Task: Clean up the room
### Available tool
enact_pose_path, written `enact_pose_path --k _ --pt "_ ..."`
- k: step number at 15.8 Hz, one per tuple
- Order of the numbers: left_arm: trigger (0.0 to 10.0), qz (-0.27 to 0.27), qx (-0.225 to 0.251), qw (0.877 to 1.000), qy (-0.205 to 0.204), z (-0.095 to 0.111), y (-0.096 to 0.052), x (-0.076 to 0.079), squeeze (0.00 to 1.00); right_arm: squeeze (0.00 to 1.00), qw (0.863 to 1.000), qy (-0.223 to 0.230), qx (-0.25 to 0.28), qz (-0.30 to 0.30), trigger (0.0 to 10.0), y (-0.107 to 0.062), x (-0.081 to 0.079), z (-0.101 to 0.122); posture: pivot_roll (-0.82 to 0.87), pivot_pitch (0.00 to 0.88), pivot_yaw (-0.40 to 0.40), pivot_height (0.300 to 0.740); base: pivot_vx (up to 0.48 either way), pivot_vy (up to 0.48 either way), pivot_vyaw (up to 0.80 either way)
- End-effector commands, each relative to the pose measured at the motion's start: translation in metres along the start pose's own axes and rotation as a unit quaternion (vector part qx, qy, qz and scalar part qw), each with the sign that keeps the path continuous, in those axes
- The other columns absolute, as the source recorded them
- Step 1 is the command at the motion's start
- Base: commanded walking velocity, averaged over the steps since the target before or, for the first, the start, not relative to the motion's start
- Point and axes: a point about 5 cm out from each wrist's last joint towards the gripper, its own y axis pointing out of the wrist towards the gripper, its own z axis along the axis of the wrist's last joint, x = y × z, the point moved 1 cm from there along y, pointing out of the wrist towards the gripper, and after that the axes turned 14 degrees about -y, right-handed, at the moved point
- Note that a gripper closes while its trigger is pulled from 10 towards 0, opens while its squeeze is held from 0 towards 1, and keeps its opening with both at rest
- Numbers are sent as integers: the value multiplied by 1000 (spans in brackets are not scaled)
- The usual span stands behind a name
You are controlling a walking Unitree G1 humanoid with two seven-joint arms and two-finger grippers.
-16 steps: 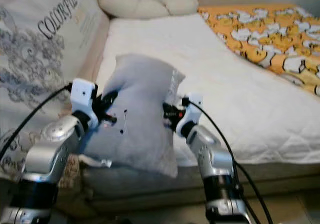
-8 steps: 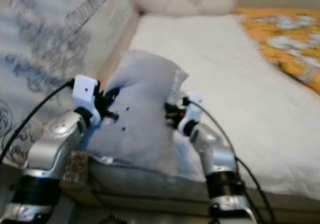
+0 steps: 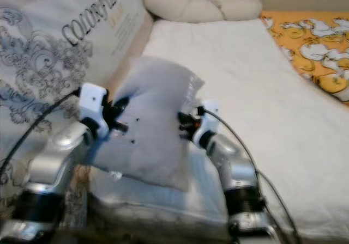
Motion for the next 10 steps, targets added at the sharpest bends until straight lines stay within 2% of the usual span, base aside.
enact_pose_path --k 1,4,6,10 --pt "10000 -23 17 999 22 10 2 5 0 0 1000 2 12 7 10000 -2 0 5 -17 0 79 740 0 0 0" --pt "10000 -38 -5 998 58 7 11 3 0 0 1000 22 14 -10 10000 -4 3 2 -20 0 85 740 0 0 0" --pt "10000 -56 -17 995 82 7 25 5 0 1000 997 39 8 -62 10000 -7 17 -4 -30 0 95 740 0 0 0" --pt "10000 -77 -16 990 113 14 50 15 0 1000 994 44 -1 -101 10000 -17 28 -13 -55 0 107 740 0 0 0"
